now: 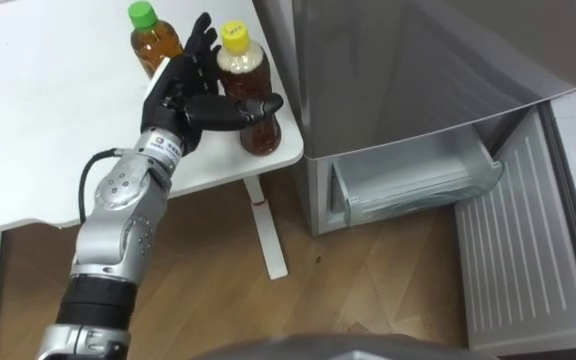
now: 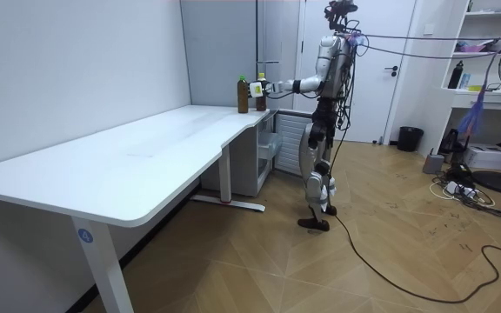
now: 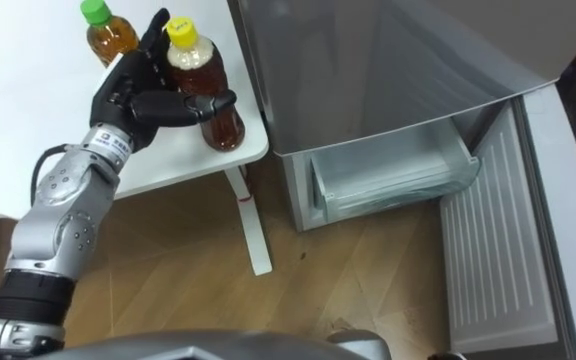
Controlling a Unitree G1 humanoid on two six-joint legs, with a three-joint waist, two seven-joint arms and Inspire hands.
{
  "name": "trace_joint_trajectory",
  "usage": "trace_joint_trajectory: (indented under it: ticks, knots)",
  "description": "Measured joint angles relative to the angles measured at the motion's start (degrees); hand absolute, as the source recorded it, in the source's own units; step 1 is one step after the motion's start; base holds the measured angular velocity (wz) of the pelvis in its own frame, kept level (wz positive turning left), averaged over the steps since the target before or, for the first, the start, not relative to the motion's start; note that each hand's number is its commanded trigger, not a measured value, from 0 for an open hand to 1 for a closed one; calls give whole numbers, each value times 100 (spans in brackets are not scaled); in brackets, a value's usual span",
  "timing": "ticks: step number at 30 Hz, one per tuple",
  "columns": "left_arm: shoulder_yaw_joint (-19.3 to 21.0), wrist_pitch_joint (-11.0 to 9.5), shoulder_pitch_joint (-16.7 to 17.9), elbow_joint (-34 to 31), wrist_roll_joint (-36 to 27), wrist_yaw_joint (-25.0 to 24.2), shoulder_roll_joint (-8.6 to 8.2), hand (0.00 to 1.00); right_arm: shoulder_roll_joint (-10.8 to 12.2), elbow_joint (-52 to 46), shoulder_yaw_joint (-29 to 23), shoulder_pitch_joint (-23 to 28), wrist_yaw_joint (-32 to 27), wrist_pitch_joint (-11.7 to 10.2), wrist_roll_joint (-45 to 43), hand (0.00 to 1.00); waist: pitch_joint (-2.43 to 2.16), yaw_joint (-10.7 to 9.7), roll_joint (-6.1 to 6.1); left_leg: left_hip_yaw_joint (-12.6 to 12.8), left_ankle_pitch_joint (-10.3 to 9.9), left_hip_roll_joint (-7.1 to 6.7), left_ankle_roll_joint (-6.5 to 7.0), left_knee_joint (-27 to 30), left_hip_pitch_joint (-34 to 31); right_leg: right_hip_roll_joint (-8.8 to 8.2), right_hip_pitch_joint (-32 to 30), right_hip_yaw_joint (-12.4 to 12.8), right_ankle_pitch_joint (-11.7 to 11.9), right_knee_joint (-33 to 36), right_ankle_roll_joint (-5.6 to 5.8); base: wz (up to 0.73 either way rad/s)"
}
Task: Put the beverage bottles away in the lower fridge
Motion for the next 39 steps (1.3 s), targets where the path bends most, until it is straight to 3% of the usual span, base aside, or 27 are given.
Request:
trace_joint_trajectory:
  ticks: [10, 11, 12, 13, 14, 15, 16, 32, 39]
  knots:
    - [-2, -1, -2, 21, -3, 0, 28, 0, 0, -5, 0, 12, -3, -19, -114, 0, 21, -13, -30, 0, 0, 9, 0, 17, 11, 12, -1, 56, 0, -2, 0, 0]
    - [-12, -3, -2, 43, -3, 2, 28, 6, 0, -5, 0, 8, -3, -18, -113, 0, 21, -22, -29, -1, 0, 9, 0, 13, 23, 13, 9, 57, 0, -4, 0, 0]
    - [-20, -7, -4, 92, -3, 2, 28, 15, 0, -5, 1, 2, -3, -18, -113, 0, 22, -35, -28, -1, 0, 9, 0, 6, 41, 14, 23, 57, 0, -4, 0, 0]
    - [-21, -8, -6, 136, -3, 1, 27, 32, 0, -6, 2, 0, -3, -18, -112, 0, 22, -41, -27, -1, 0, 9, 0, -2, 51, 14, 30, 58, 0, -3, 0, 0]
    - [-21, -7, -6, 227, -3, 7, 28, 72, 0, -7, 3, -7, -4, -17, -113, 0, 21, -69, -27, -1, 0, 8, 0, -23, 59, 16, 40, 69, 0, -2, 0, 0]
    - [-21, -6, -6, 278, -1, 12, 27, 81, 0, -18, 6, -9, -1, -15, -112, 0, 22, -90, -28, -1, -1, 7, -1, -39, 52, 20, 37, 83, 0, -1, 0, 0]
    - [-22, -6, -6, 287, 0, 13, 27, 100, 1, -23, 6, -7, -1, -12, -110, 0, 23, -92, -29, 0, -1, 8, -1, -44, 46, 23, 33, 97, 0, -1, -1, -3]
    - [-101, -5, -174, 387, 6, 2, 32, 100, 2, -28, 4, -3, -8, 47, -134, 0, 5, -116, -19, 7, 0, 8, -1, -20, 89, 34, 18, 192, 1, 8, -2, -2]
    - [-119, -5, -174, 392, 3, 4, 32, 100, 5, -28, 6, -1, 5, 47, -188, 0, 20, -122, -51, 6, 0, 6, 0, 3, 88, 32, 20, 211, 1, 11, -2, 0]
